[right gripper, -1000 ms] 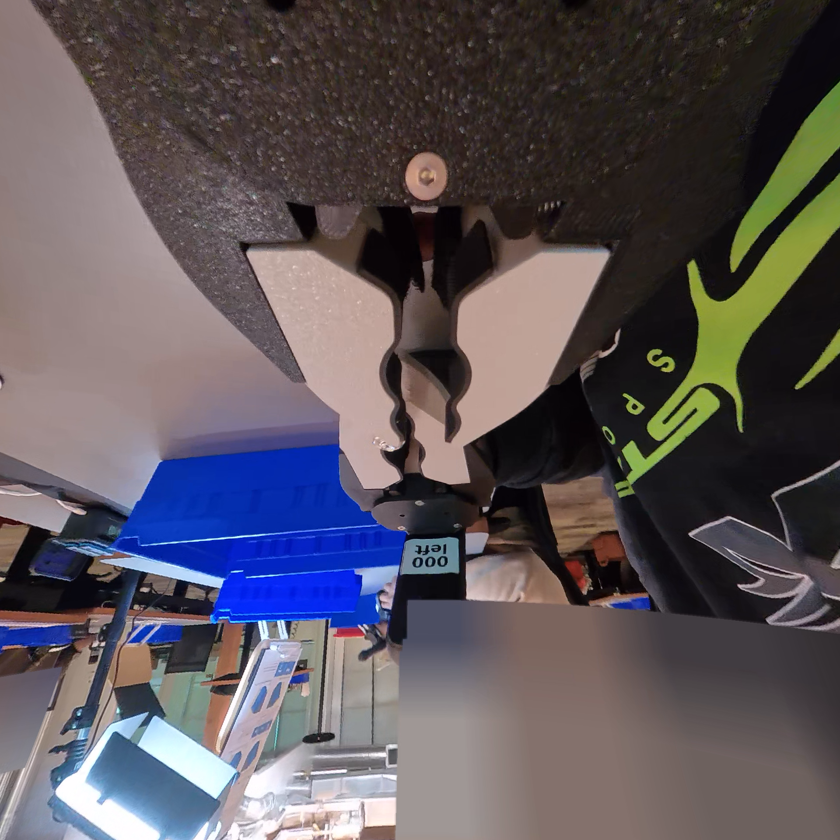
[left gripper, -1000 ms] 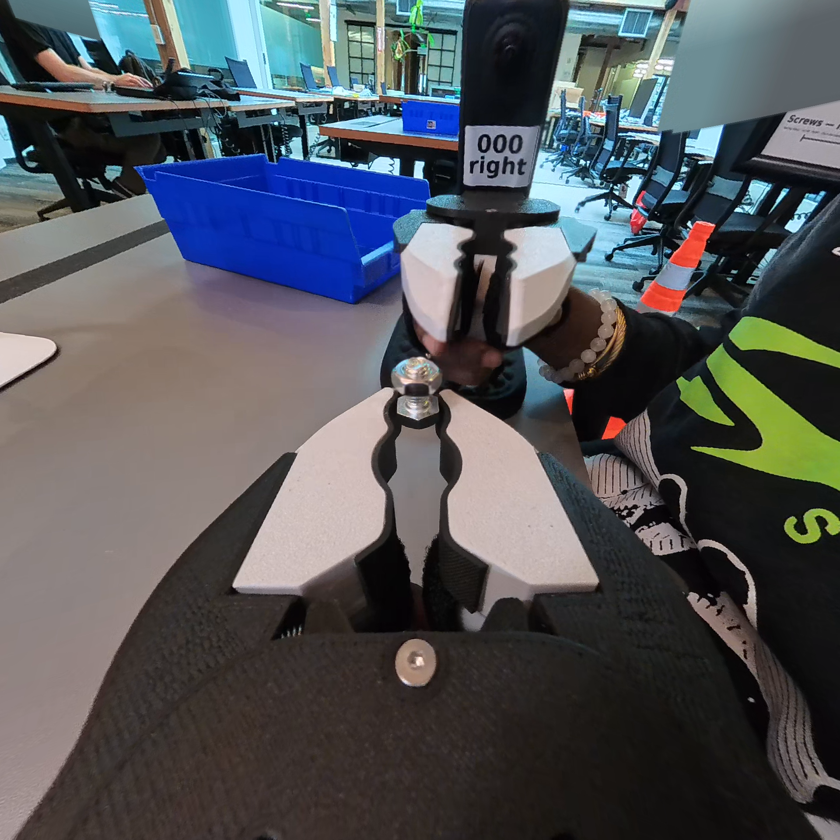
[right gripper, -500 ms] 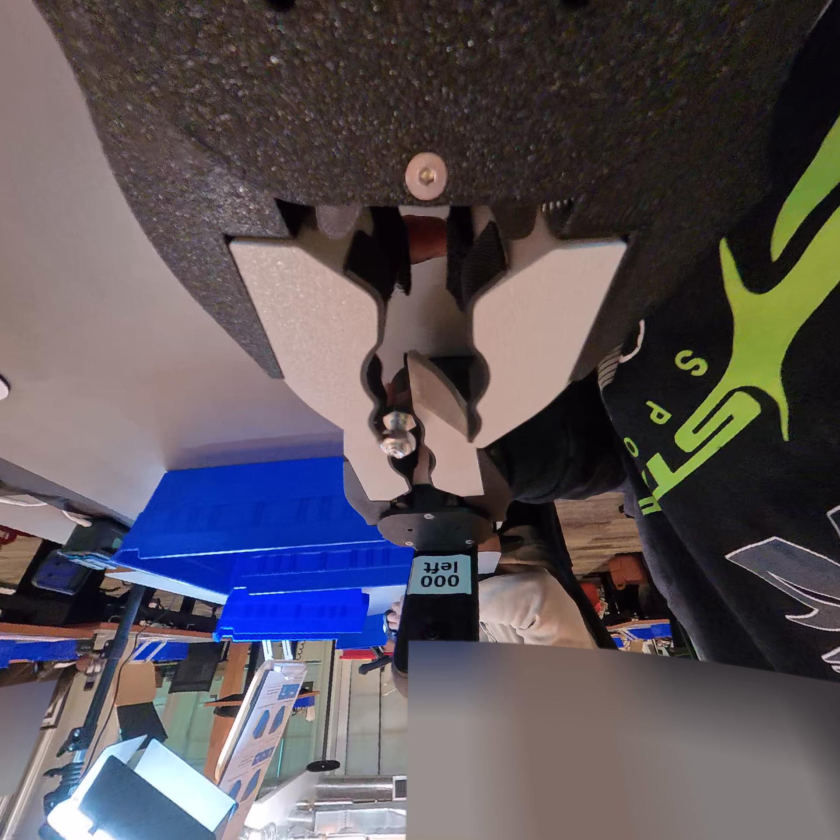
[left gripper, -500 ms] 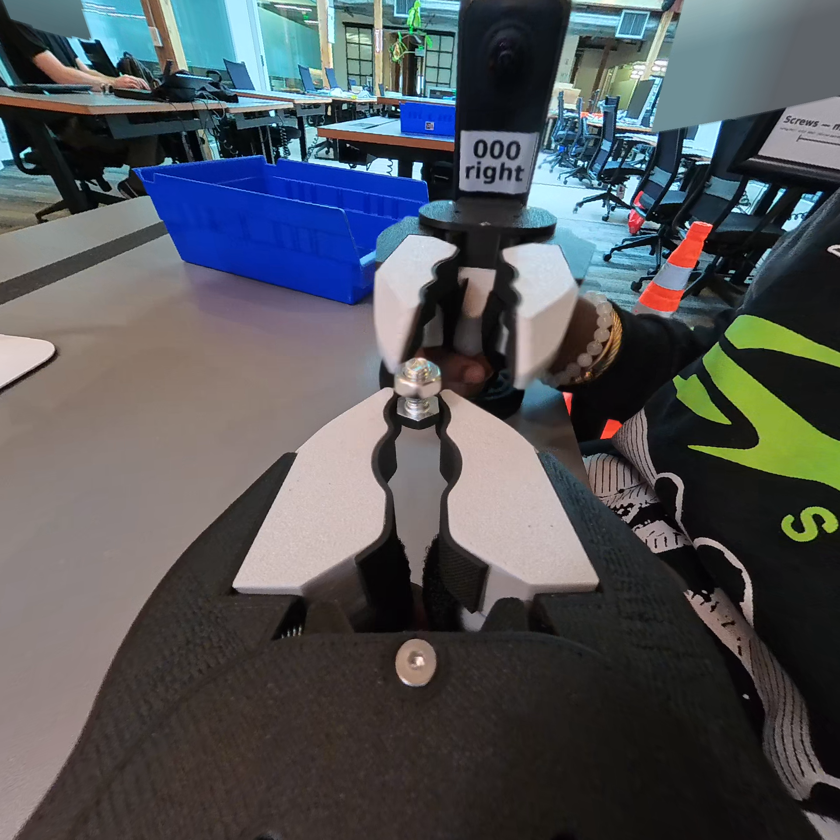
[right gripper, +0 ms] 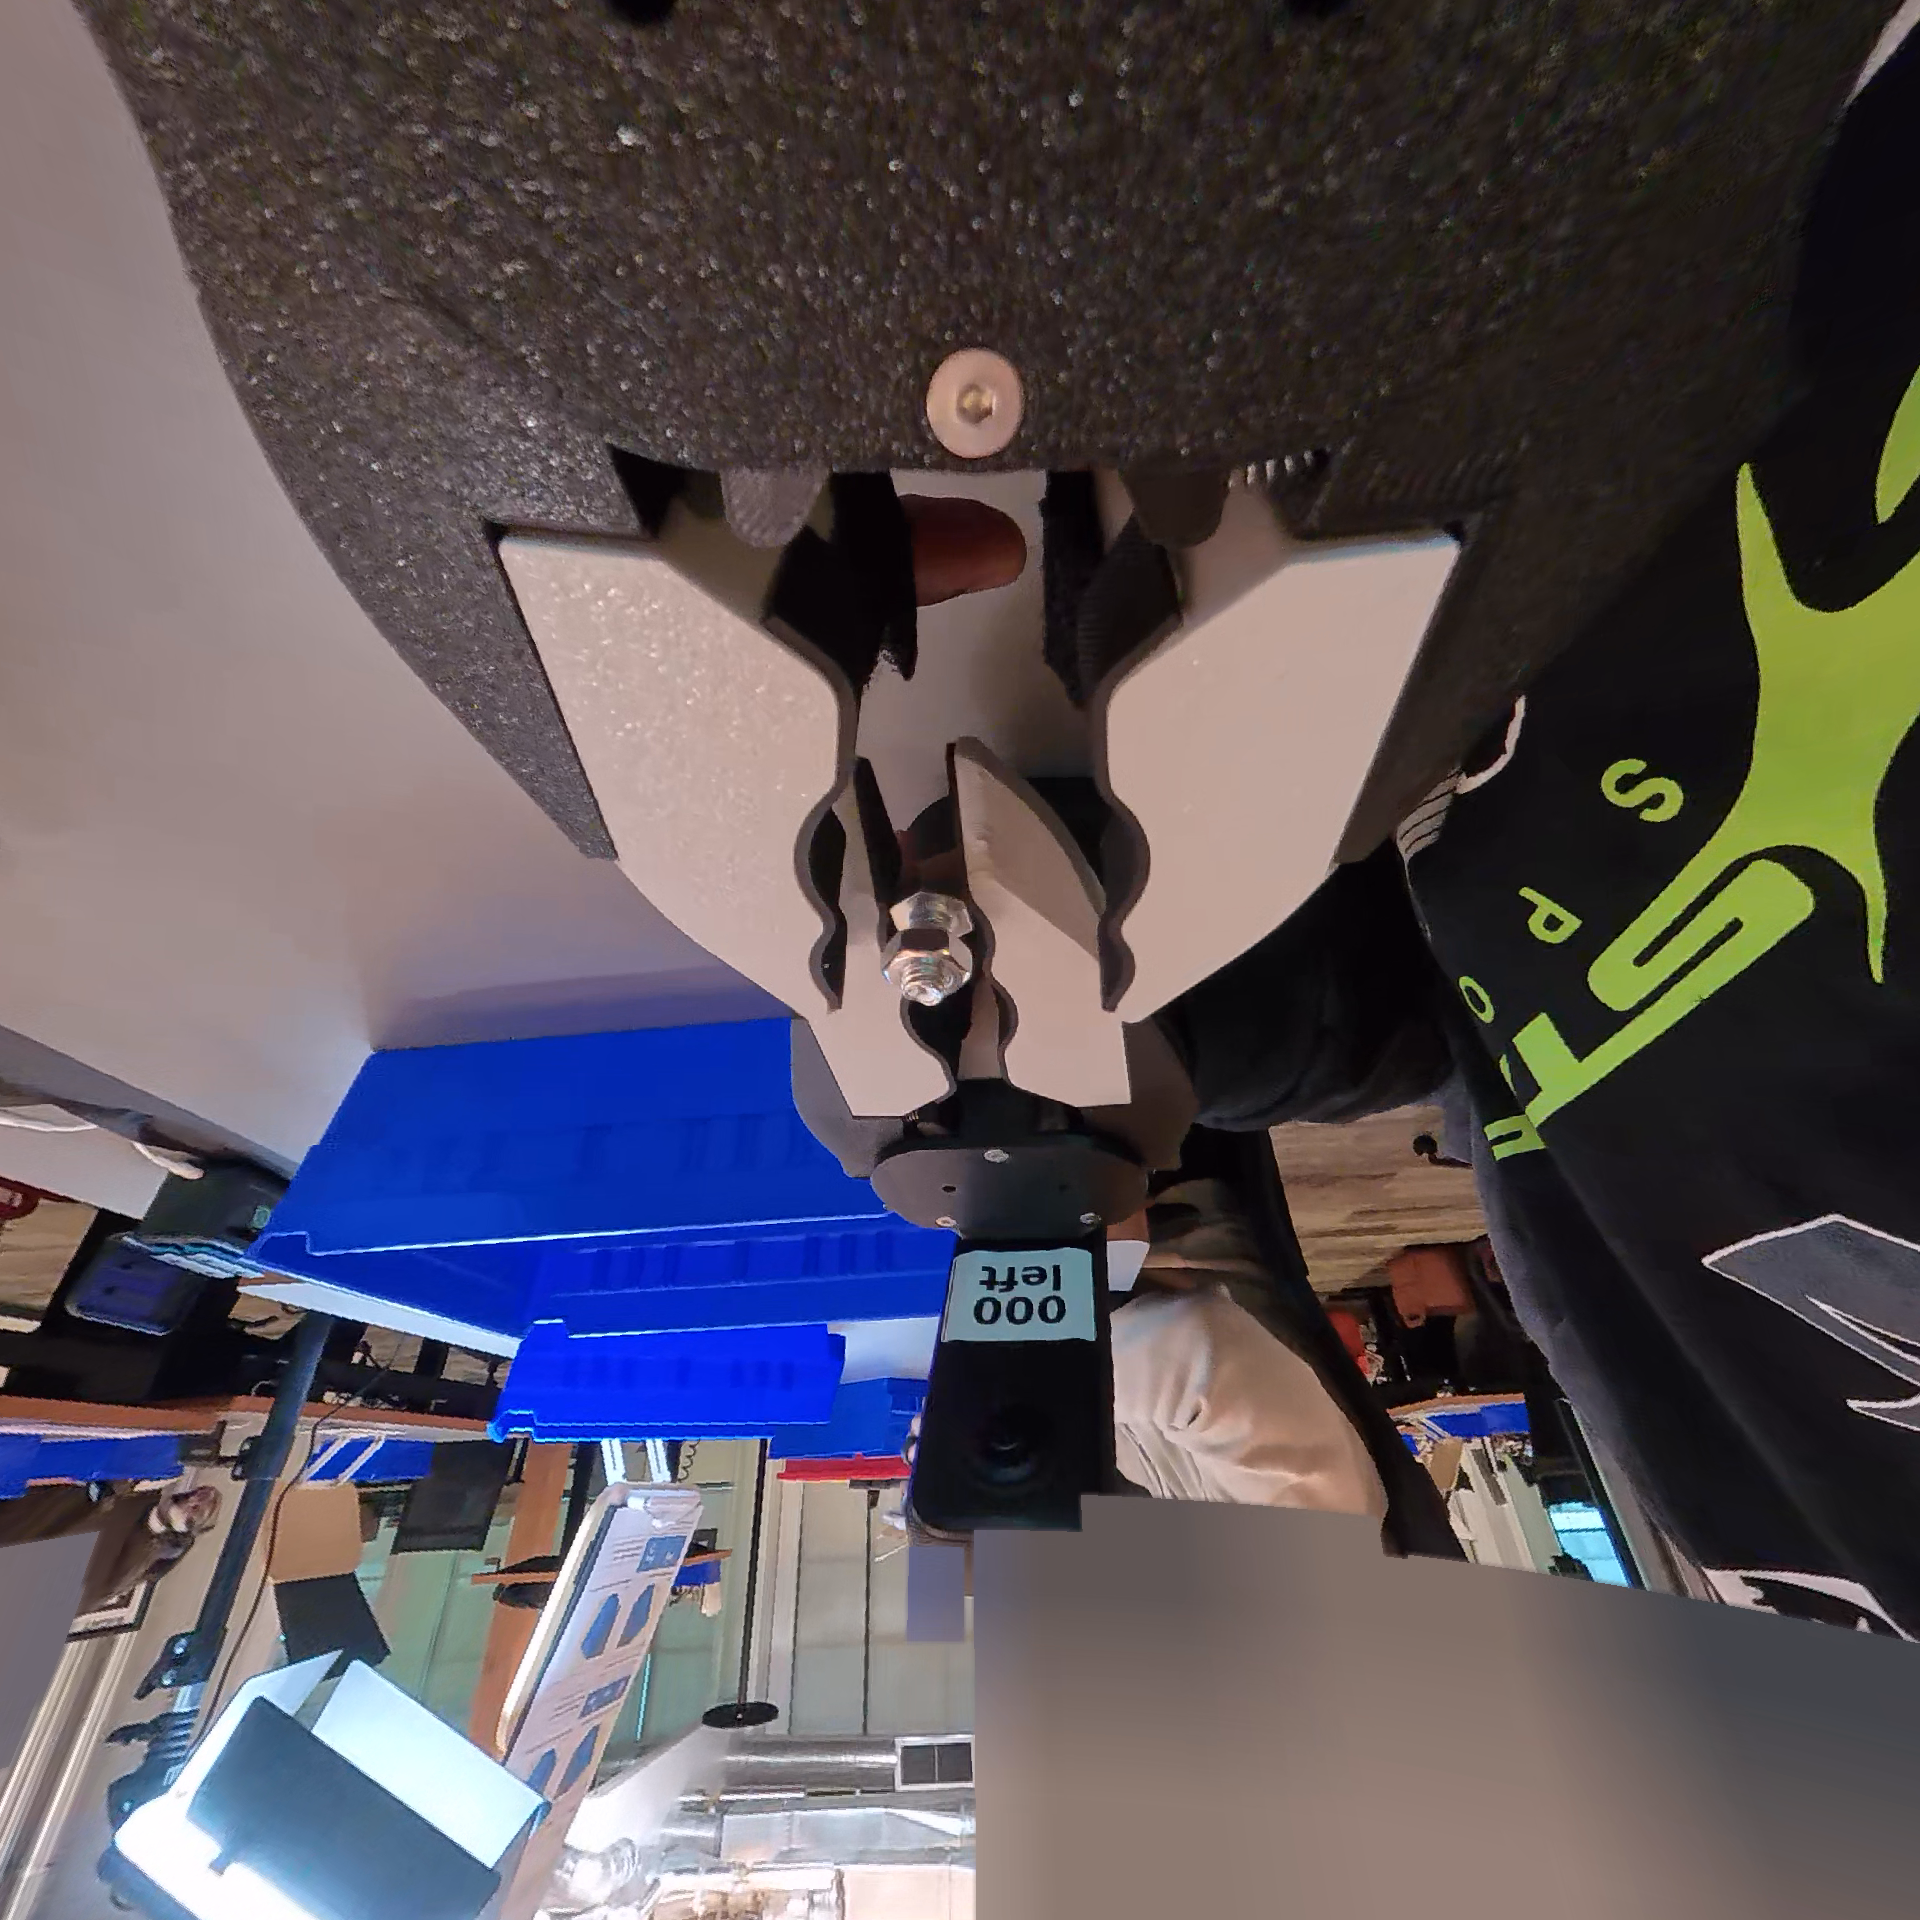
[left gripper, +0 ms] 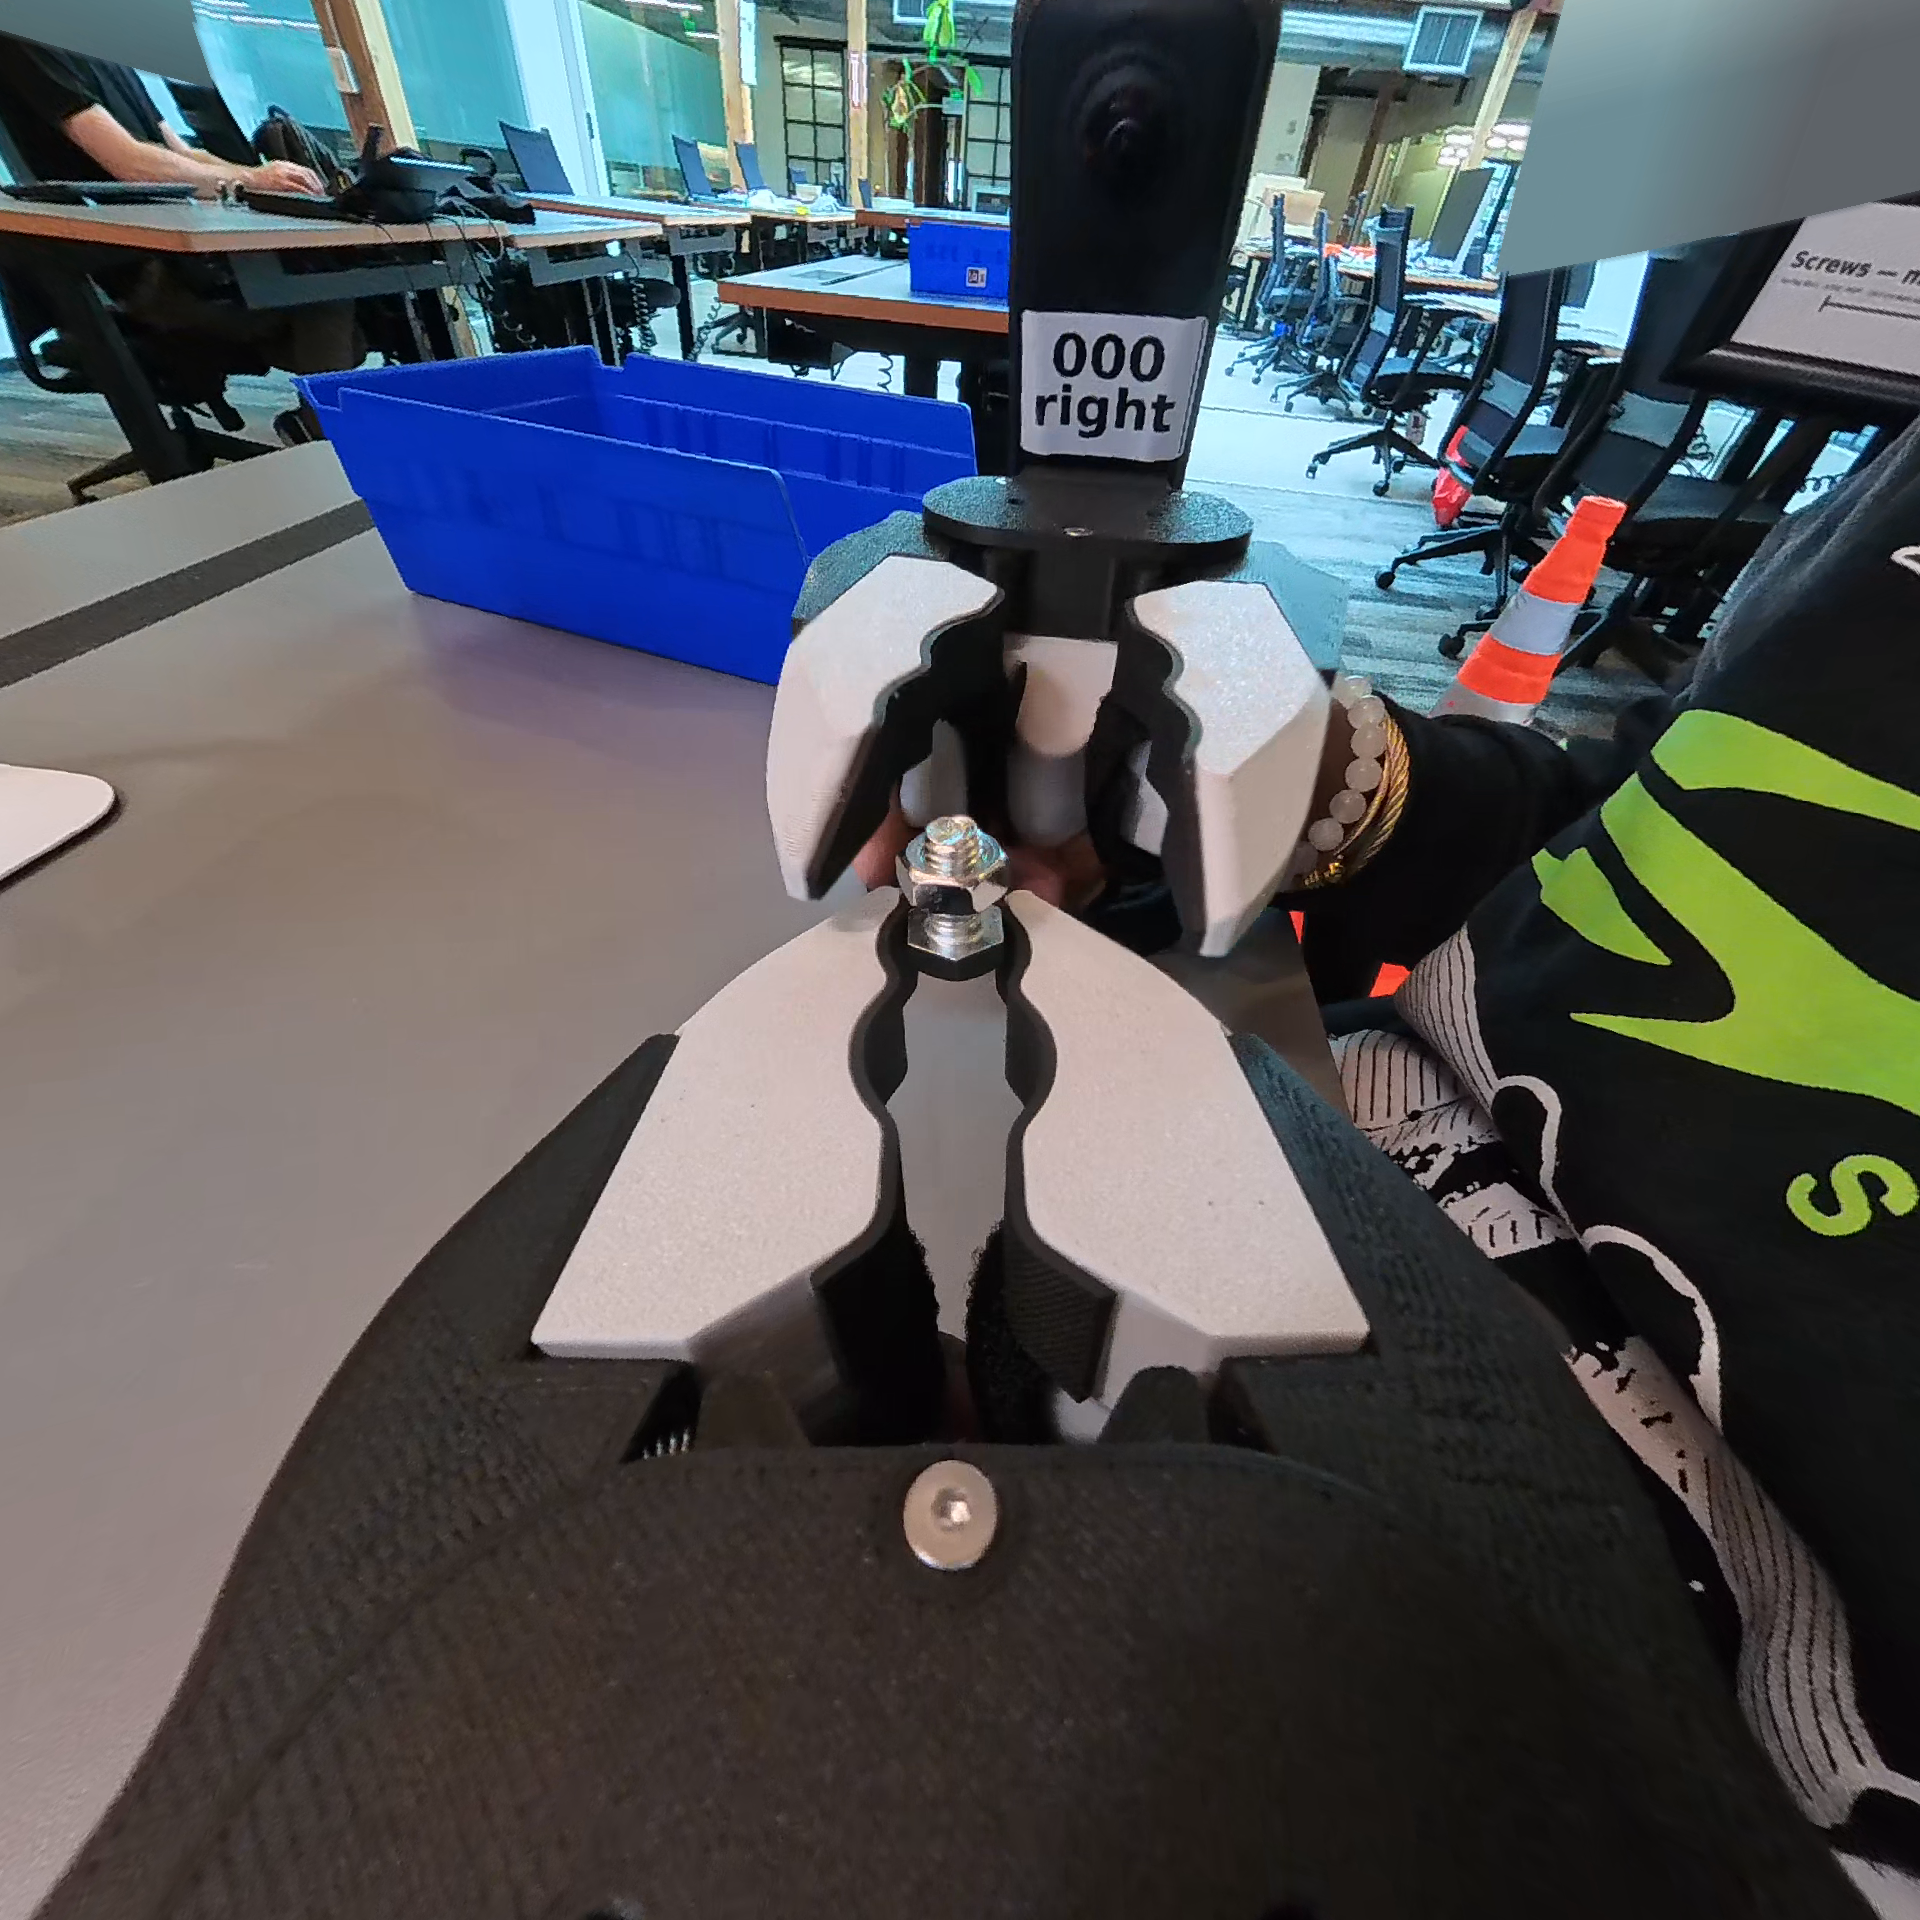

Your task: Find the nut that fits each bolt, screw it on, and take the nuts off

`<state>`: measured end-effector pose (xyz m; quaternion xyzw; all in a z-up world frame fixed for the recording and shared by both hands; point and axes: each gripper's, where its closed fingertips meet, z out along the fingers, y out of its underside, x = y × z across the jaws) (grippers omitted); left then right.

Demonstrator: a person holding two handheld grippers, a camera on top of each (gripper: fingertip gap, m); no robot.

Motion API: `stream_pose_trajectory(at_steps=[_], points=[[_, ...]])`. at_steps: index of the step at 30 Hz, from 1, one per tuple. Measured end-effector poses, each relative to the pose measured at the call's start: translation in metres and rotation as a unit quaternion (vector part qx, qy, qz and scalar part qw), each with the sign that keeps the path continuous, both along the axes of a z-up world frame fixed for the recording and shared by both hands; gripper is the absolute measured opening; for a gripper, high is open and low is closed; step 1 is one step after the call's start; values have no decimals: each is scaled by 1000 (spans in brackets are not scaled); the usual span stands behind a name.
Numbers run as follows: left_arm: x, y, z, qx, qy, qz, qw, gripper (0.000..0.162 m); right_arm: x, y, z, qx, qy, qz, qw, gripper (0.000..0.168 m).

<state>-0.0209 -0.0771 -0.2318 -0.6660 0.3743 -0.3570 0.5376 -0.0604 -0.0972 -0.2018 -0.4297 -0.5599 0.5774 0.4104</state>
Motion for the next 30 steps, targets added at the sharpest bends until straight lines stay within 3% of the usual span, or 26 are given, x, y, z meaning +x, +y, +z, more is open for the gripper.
stream_pose_trajectory(at_steps=[5,6,7,9,18,30], points=[[-1,2,0,-1,-2,7,1000,14,9,1,-1,-2,-15,4,1000,39],[-1,1,0,0,-1,5,1000,14,15,2,-1,-7,-21,7,1000,34],[-2,2,0,0,-1,9,1000,14,22,0,1,-11,-21,21,999,17],[-2,3,0,-5,-5,8,1000,14,34,-4,6,-22,-12,46,999,10],[0,2,-3,-1,9,6,1000,14,20,10,7,32,-53,-24,998,18],[2,1,-6,4,24,4,1000,14,9,10,0,52,-97,-28,994,12]])
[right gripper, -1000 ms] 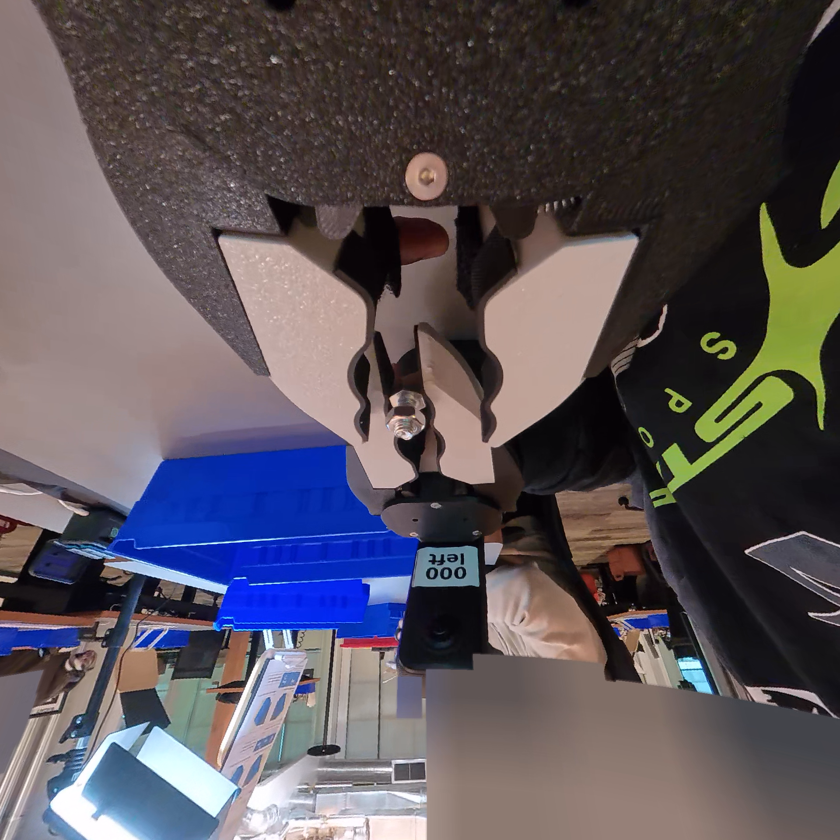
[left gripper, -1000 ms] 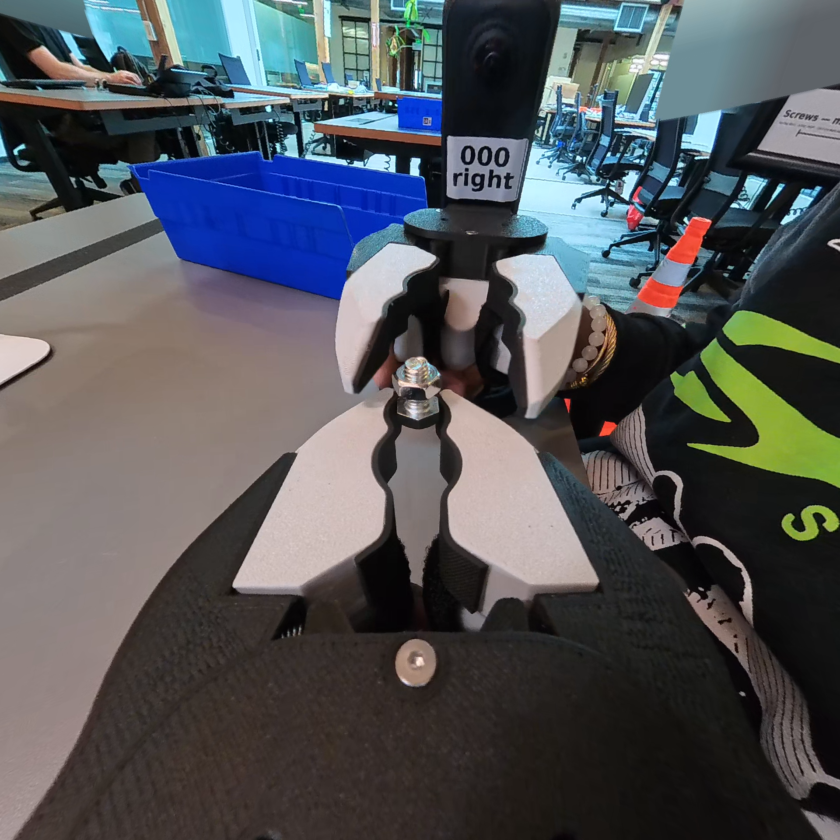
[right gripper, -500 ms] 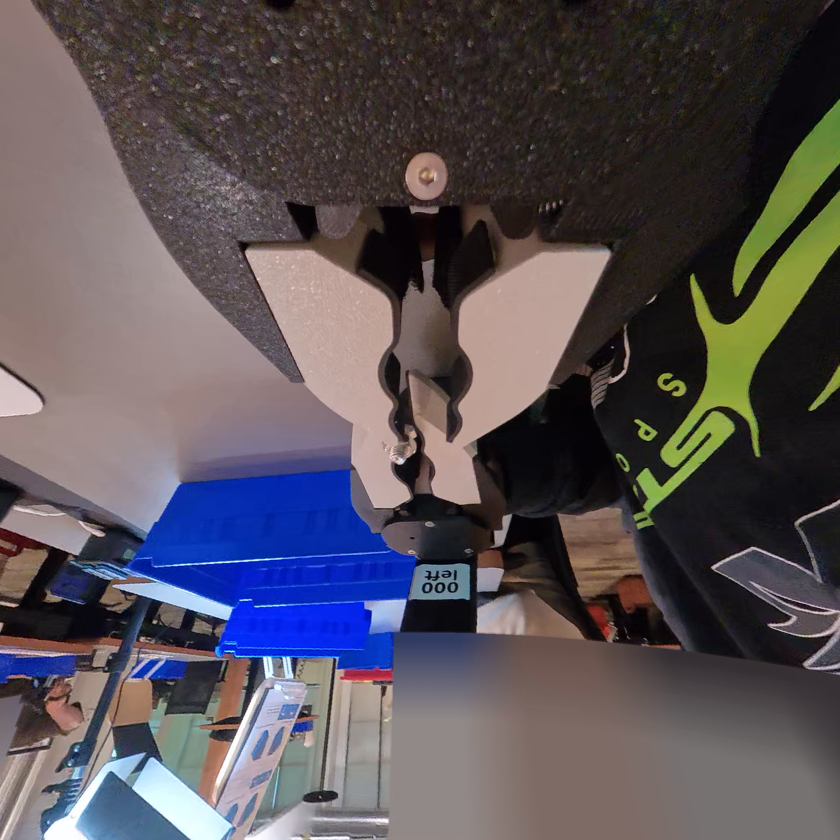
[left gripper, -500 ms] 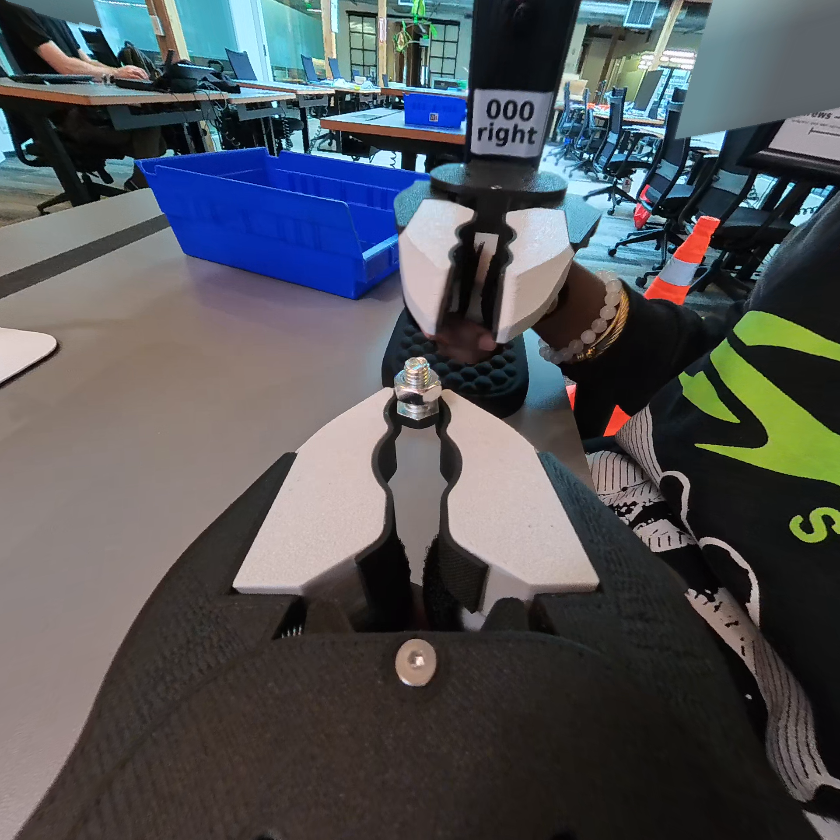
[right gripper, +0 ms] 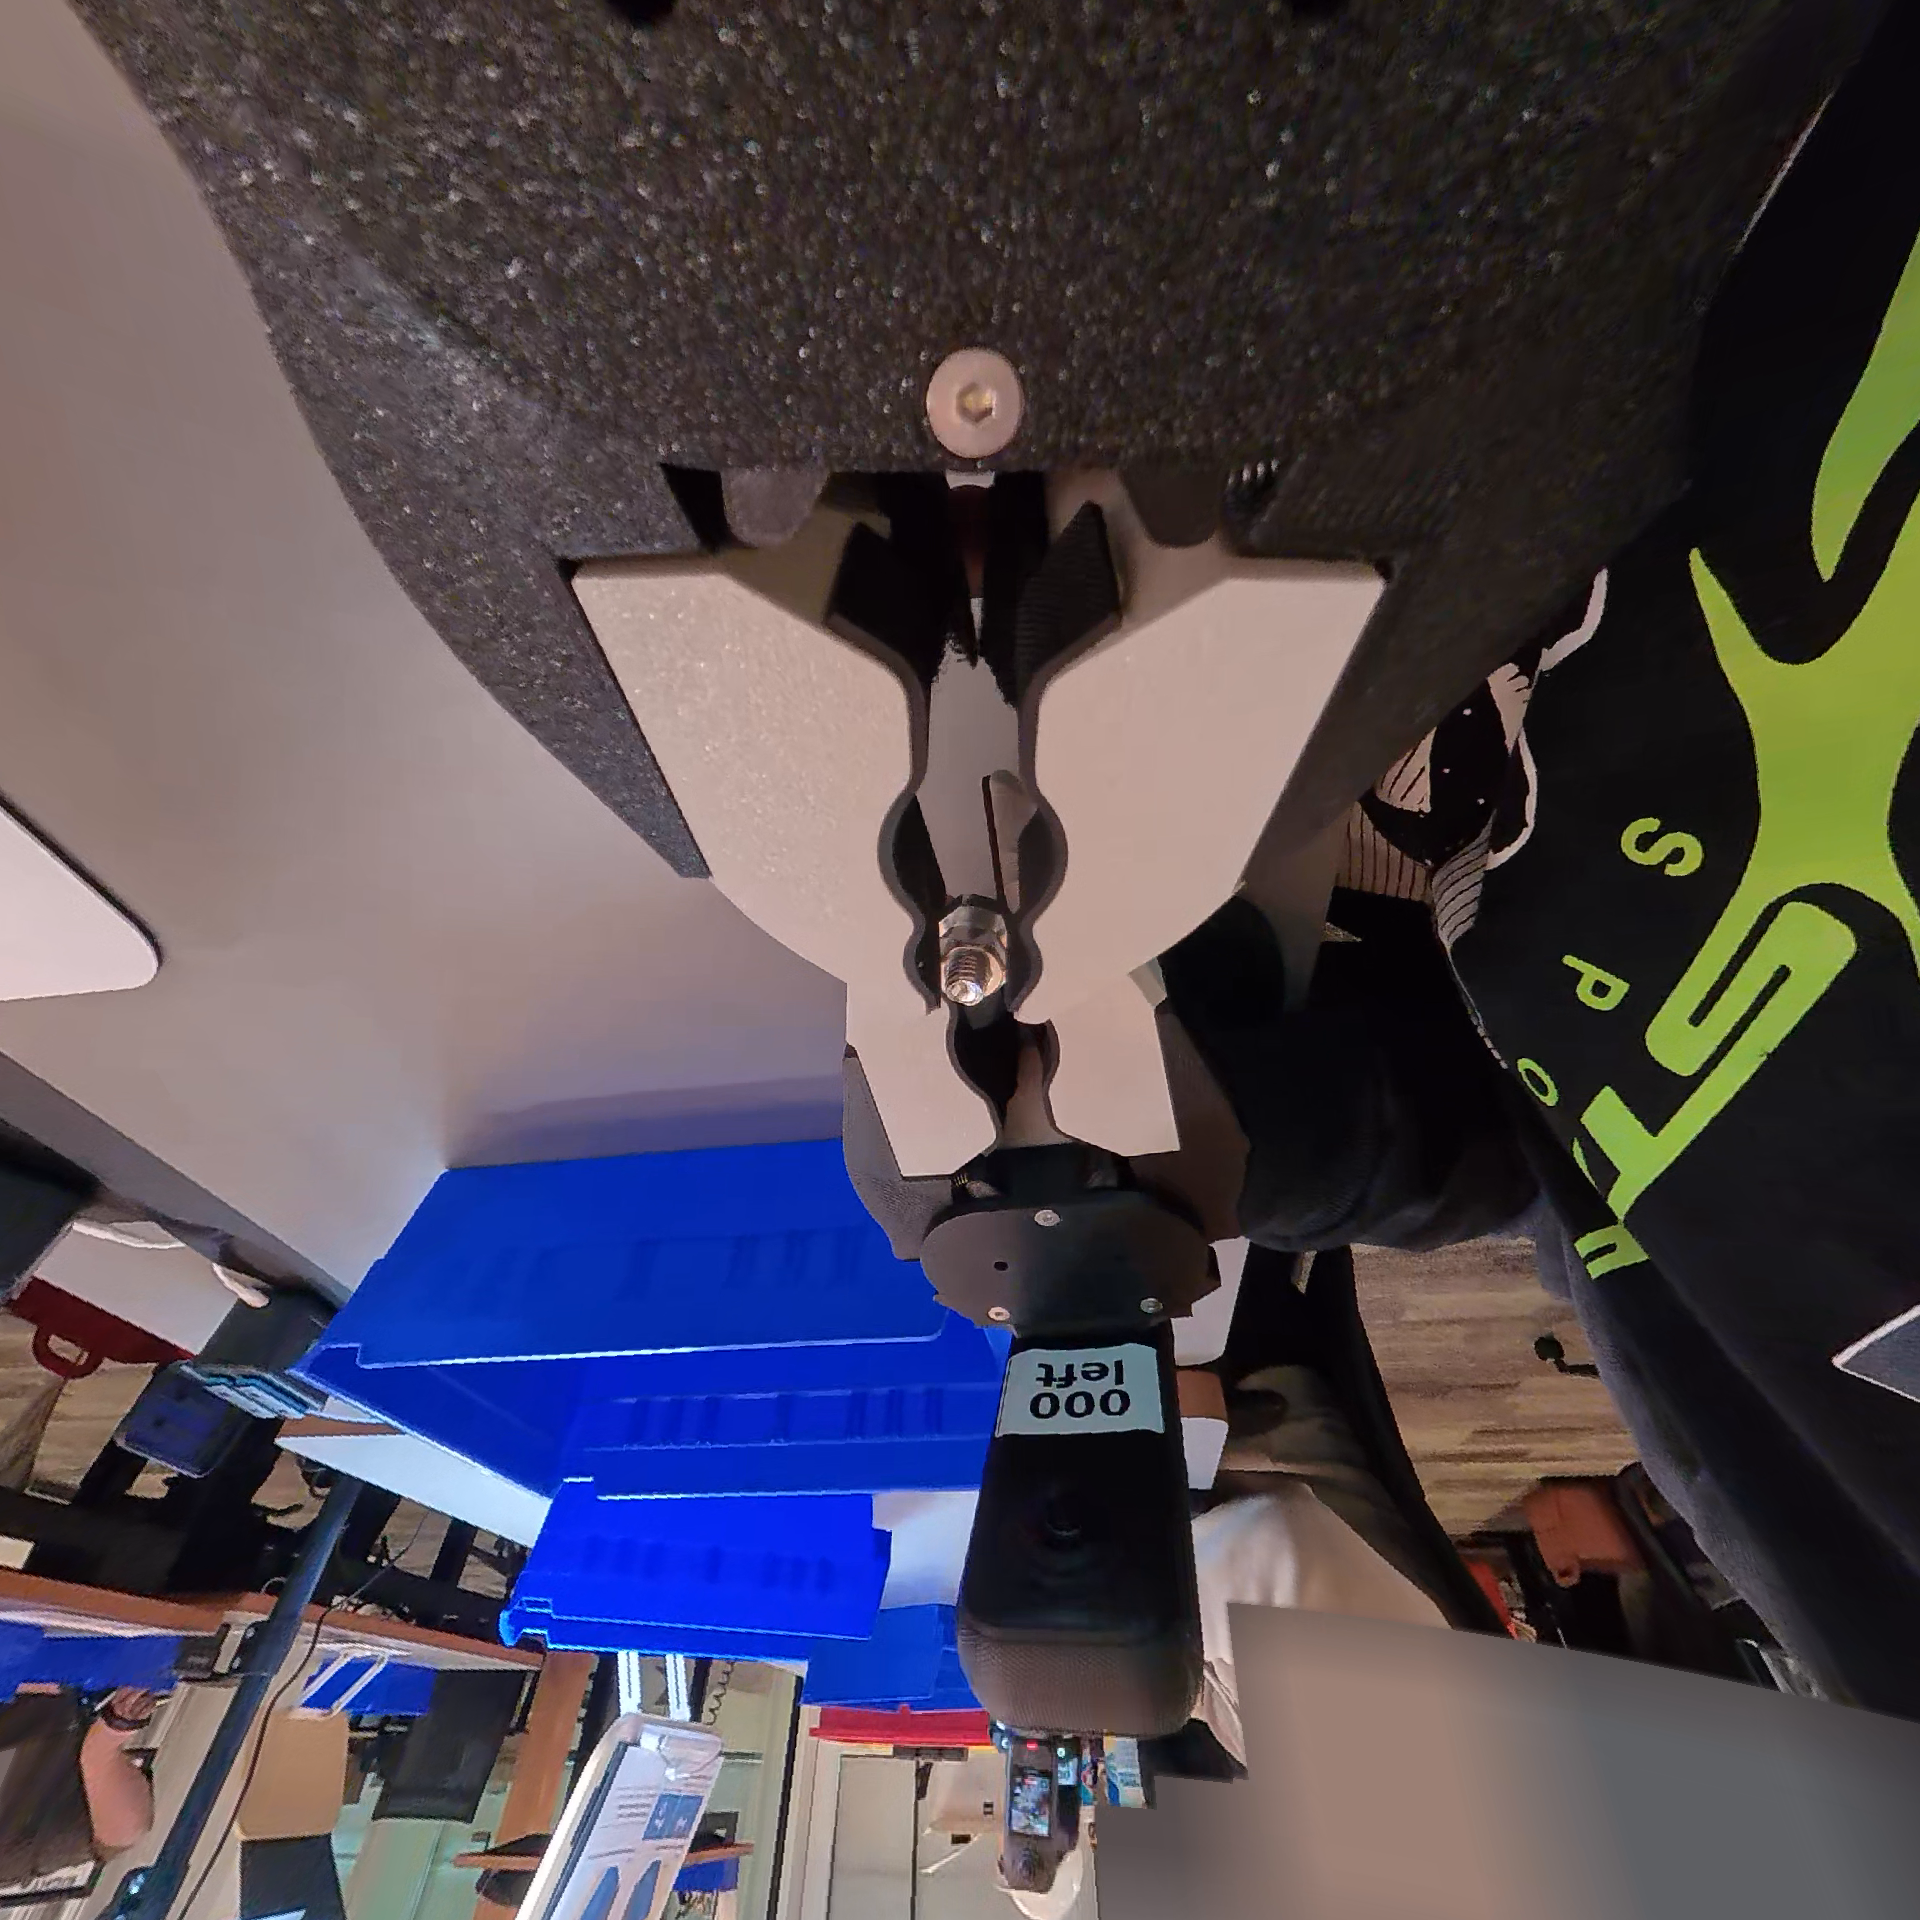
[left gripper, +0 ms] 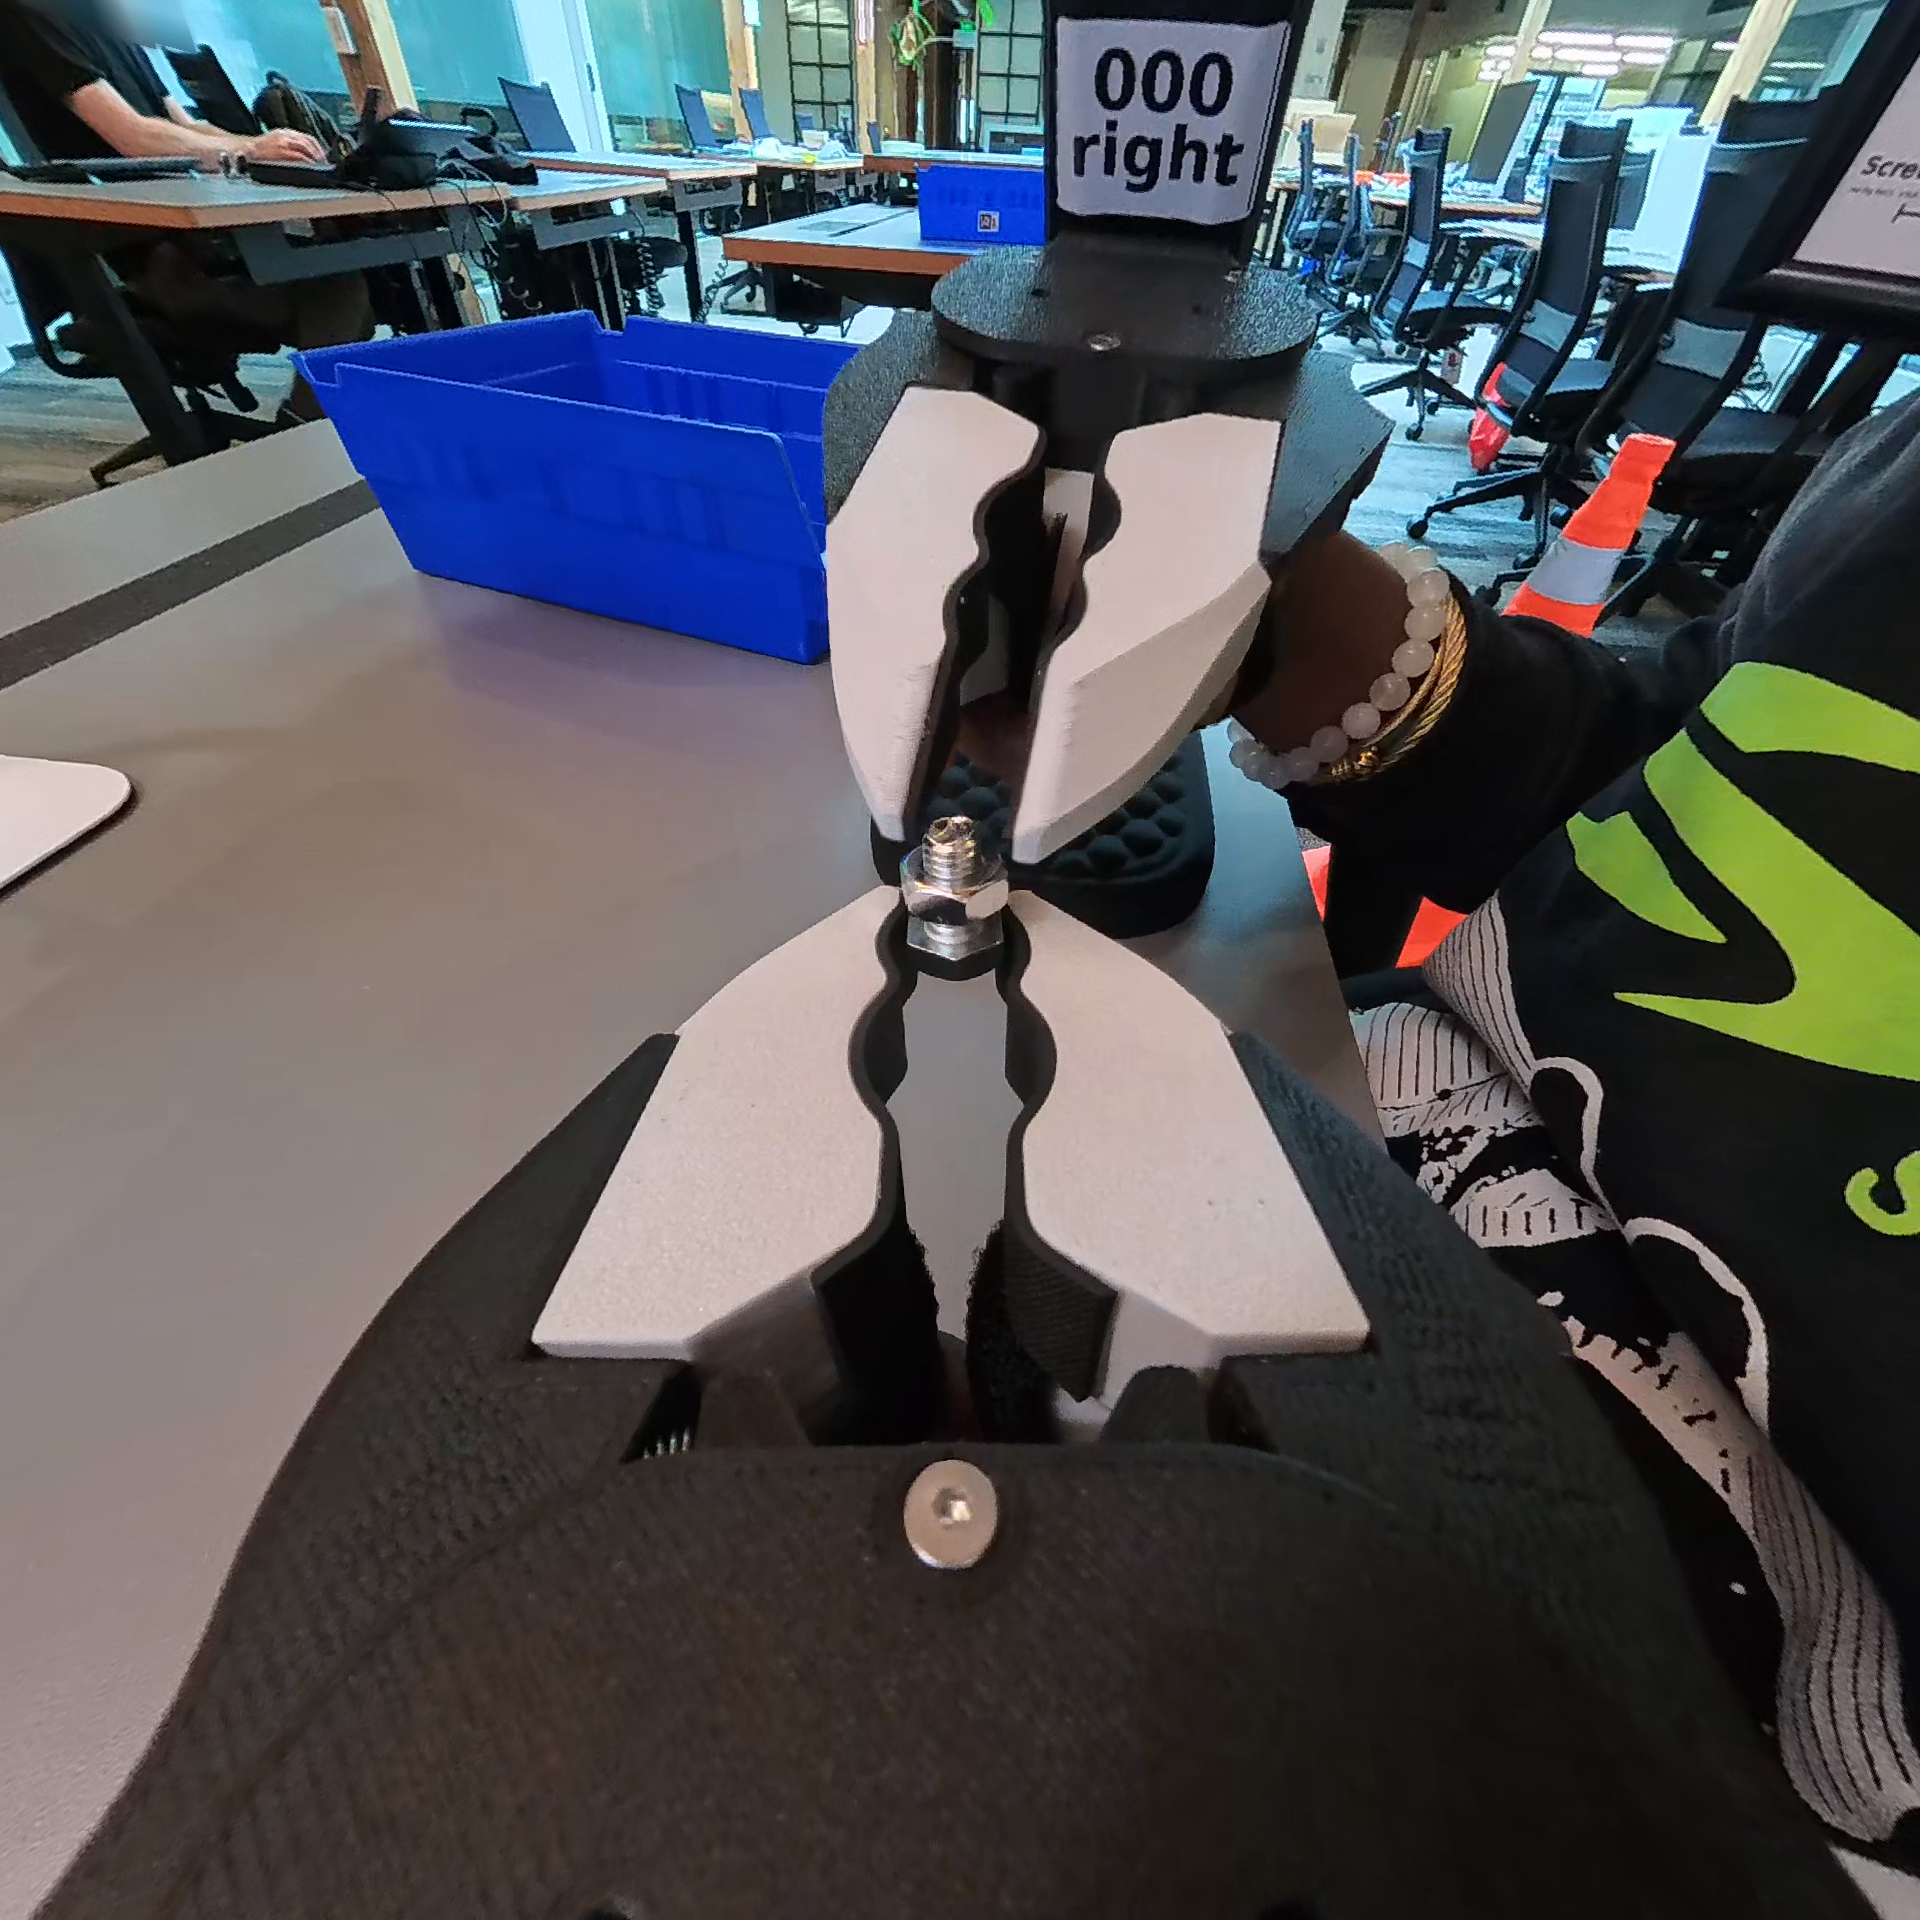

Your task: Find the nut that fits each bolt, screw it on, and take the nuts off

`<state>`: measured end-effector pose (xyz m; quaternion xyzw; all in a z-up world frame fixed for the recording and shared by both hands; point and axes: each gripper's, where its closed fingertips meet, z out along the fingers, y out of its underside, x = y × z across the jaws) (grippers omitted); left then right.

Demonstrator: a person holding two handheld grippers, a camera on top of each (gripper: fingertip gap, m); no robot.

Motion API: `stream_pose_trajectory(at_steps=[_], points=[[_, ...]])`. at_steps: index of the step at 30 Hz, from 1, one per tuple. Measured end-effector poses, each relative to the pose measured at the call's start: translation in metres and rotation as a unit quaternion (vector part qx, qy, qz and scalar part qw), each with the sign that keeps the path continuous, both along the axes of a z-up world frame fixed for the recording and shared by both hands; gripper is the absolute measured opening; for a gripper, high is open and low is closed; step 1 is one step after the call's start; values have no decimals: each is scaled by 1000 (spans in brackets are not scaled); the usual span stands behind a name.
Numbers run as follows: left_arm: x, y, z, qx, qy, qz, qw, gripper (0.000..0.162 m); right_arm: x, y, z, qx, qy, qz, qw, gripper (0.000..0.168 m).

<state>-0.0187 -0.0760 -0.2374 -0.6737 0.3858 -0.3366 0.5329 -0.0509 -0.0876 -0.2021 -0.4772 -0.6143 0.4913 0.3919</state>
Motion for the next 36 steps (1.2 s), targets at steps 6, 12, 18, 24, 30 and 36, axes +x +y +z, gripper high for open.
stream_pose_trajectory(at_steps=[6,12,18,24,30,36], points=[[0,0,0,1,1,-1,1000,14,0,0,-1,1,-5,1,1000,10],[1,0,-2,0,6,-2,1000,15,0,0,-4,1,-8,-1,1000,8],[-1,4,-1,-5,1,12,1000,30,3,4,-1,-2,4,-9,1000,7],[-4,7,1,-8,-7,27,1000,42,27,33,15,8,14,-67,998,7],[-8,10,6,-2,-26,40,999,45,95,120,39,27,-7,-224,974,7],[-9,11,6,-3,-28,44,999,45,196,238,47,24,-29,-418,907,7]])
